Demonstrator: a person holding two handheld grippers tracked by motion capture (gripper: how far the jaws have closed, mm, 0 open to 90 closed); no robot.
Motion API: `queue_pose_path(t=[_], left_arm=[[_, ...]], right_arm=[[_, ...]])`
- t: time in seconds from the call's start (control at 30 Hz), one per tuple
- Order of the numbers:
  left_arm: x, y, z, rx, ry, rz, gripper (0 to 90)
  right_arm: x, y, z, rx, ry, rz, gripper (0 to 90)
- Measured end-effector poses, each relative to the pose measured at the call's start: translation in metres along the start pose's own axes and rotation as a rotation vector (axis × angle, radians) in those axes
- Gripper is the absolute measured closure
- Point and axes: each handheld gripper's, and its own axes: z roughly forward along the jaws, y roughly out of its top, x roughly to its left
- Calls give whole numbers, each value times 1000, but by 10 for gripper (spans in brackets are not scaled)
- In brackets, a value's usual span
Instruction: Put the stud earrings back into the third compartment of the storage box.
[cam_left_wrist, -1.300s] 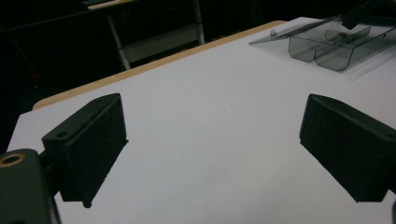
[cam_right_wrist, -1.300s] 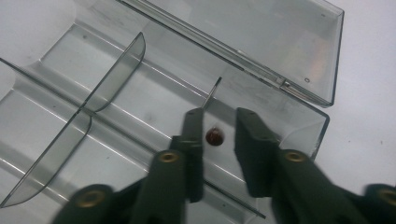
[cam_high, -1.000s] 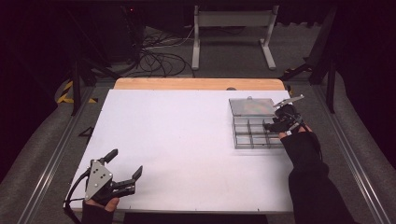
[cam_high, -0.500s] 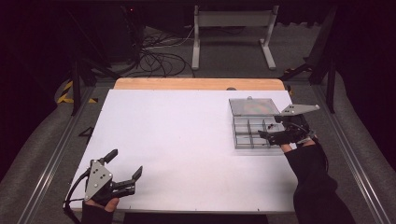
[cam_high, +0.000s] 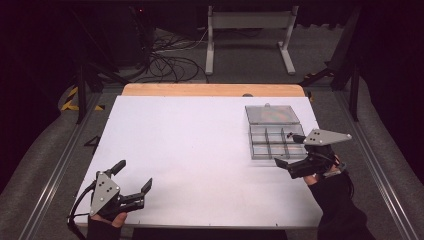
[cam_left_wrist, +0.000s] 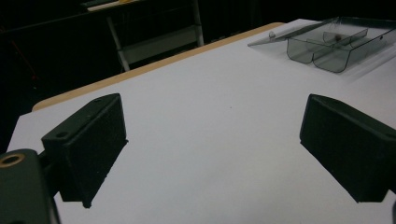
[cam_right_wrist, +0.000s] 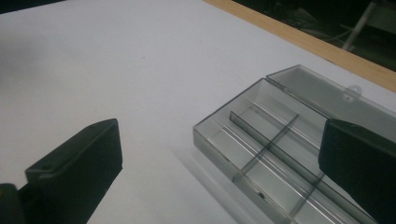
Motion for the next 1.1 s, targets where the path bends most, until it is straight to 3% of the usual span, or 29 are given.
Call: queue_pose_path(t=[0.27, 0.53, 0.87, 1.0, 1.1], left_arm=[[0, 0, -1, -1, -2, -2, 78], [0, 0, -2, 1, 1, -6, 78], [1, 0, -2, 9, -8, -7, 76], [-2, 0, 0, 27, -21, 29, 85], [-2, 0, 1, 41, -32, 29, 85]], right_arm=[[15, -18, -3, -60, 49, -25, 0], [23, -38, 1, -73, 95, -38, 0], [30, -67, 18, -31, 116, -16, 0], [28, -75, 25, -3, 134, -14, 0], [28, -75, 23, -19, 124, -13, 0]])
